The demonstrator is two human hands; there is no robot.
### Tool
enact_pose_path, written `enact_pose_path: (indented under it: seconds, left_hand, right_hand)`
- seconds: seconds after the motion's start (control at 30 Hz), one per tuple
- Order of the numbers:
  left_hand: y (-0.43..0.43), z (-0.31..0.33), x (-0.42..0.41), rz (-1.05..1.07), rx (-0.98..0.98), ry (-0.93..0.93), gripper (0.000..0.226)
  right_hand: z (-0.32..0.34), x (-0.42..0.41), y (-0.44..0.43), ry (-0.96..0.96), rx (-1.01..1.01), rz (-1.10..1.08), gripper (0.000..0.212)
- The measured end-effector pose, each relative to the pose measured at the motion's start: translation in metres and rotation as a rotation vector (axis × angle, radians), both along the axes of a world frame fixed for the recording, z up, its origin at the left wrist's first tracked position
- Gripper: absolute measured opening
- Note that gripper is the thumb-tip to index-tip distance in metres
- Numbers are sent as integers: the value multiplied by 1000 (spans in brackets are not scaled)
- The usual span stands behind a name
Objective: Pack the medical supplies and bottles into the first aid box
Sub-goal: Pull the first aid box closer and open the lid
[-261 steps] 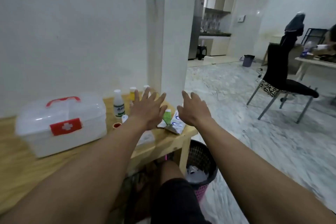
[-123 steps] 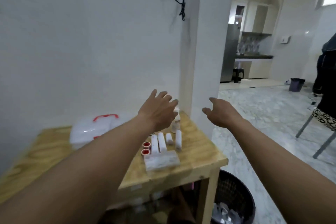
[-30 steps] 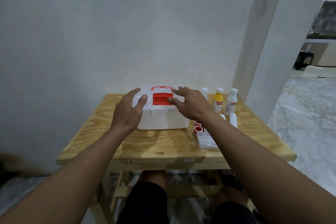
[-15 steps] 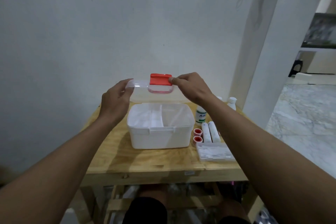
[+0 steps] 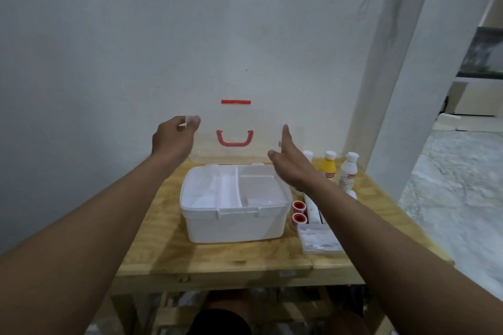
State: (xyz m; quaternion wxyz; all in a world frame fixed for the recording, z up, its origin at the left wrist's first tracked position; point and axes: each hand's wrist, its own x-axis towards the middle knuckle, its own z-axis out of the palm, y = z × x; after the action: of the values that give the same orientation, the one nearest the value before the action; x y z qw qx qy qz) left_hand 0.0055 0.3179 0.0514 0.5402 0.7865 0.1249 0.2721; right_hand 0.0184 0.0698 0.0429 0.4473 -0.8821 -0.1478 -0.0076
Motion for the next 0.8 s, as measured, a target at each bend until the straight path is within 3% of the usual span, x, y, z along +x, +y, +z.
enact_pose_path:
  seconds: [0.17, 0.3, 0.57, 0.8]
  left_hand:
    - [3, -22, 3, -156, -95, 73, 83]
    - [2, -32, 6, -228, -95, 170, 100]
    - [0, -41, 11, -214, 34, 304, 93]
    - [3, -43, 19, -268, 63, 419, 85]
  right_hand:
    - [-7, 3, 5, 1, -71, 16, 79]
    - [-16, 1, 6, -18, -177, 48, 80]
    - [-20, 6, 9, 24, -371, 50, 63]
    - [-23, 13, 12, 97, -375, 7, 43]
